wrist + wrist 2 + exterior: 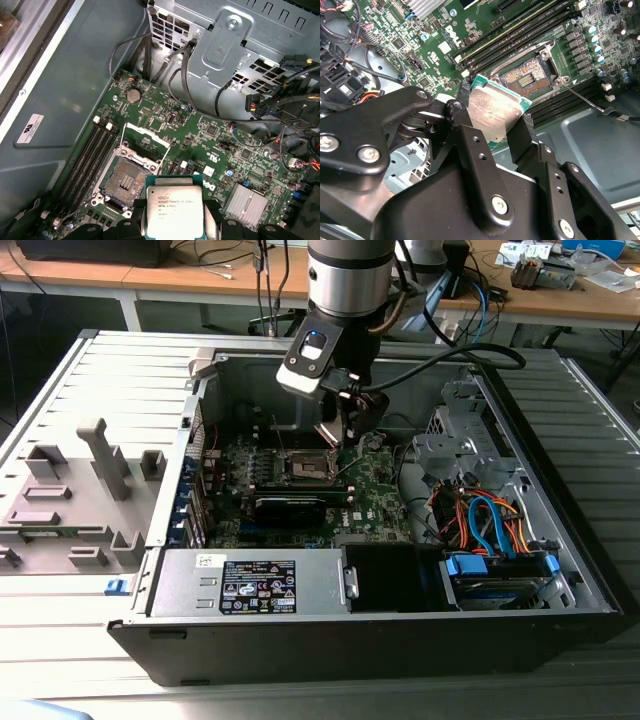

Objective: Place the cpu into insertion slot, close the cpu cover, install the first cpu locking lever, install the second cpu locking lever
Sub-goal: 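Place the cpu into insertion slot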

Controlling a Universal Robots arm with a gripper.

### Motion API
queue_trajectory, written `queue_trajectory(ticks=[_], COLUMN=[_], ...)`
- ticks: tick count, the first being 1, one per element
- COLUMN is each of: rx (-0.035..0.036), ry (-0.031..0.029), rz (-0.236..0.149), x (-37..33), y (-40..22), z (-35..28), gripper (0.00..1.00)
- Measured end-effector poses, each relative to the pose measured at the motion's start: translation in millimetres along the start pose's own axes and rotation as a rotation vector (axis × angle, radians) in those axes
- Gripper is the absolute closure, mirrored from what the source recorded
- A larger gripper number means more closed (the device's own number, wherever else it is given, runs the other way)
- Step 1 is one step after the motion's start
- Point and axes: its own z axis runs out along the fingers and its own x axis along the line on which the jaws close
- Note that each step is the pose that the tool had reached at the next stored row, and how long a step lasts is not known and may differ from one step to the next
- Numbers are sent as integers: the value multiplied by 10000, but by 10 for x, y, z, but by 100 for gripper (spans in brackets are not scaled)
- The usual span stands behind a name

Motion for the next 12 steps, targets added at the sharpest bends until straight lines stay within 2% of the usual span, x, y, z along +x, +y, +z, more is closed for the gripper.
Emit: queue_trajectory(ticks=[12], rx=[3], ry=[-30], rz=[260], x=[0], y=[0], z=[0], gripper=[45])
